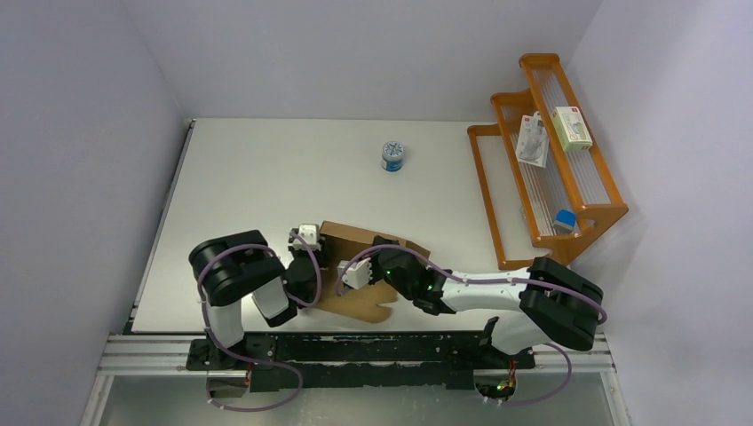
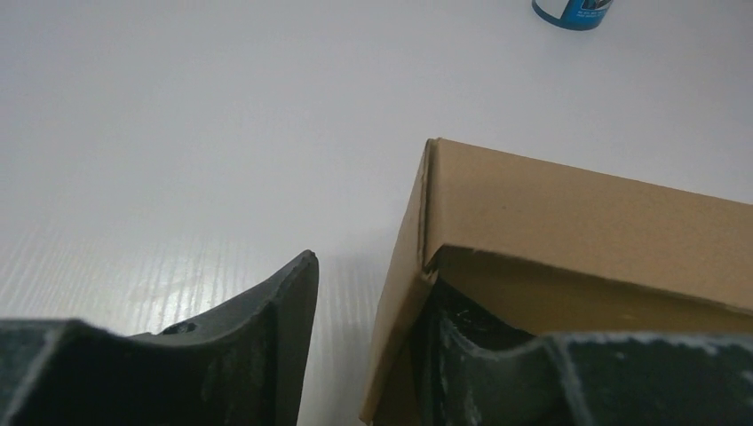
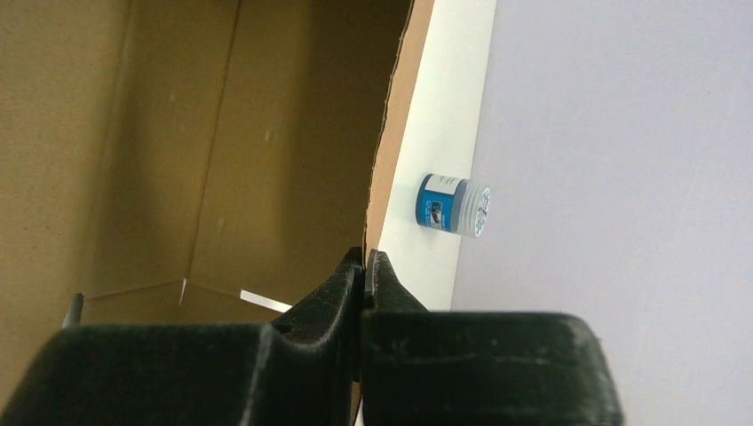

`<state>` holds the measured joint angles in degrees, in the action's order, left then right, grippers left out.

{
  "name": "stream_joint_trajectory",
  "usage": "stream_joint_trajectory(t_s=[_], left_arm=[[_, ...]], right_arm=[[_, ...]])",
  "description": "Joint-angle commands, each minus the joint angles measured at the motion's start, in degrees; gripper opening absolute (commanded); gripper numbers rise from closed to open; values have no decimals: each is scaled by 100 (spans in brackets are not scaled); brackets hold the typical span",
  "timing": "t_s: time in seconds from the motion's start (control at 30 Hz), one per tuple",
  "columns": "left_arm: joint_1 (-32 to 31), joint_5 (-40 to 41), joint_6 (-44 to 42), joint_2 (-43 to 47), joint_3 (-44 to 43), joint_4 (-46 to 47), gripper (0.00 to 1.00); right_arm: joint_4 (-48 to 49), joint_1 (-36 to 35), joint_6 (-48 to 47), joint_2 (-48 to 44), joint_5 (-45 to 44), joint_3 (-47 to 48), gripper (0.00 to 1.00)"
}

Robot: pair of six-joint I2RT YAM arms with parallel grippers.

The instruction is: Fold the paper box

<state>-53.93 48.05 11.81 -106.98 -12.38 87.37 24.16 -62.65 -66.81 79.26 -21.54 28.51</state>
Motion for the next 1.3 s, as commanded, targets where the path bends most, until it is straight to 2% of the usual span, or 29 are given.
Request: stream_joint_trajectory(t_s=[0.0,0.1,0.23,0.33,0.57,0.7,0.8,0.9,1.0,1.1,1.17,1.27], left_arm=[[76,175,118,305,247,1234,49],[77,38,129,498,444,1214,56],[79,-126,153,853,687,1153,63],[81,-261,314,1275,800,766,66],[83,-416,1045,2456,743,-1526,67],[80,-622,1340,3238,1014,-2138,68],[82,-608,1595,4133,895,-3511,69],[83,-511,1678,5188,750,-4673,76],[157,-563,1452,5856,500,-5459,84],[457,-1036,1304,5931,65,-6094,88],[827,-1541,1280,5633,-362,-6467,89],[1409,-2444,1332,5025,-1014,-6954,88]], right_arm=[[79,18,175,159,-267,-52,0],[157,25,191,156,-313,-42,1],[229,19,210,76,-324,-65,9],[261,19,250,-28,-280,-26,14],[275,17,498,-209,-123,41,30],[138,18,798,-371,76,83,35],[137,19,916,-484,182,59,38],[124,21,1170,-590,231,82,40],[122,25,1611,-822,291,114,43],[62,54,2239,-1107,163,218,50],[-69,124,2683,-1274,-37,304,54],[-595,319,3461,-1479,-229,570,56]])
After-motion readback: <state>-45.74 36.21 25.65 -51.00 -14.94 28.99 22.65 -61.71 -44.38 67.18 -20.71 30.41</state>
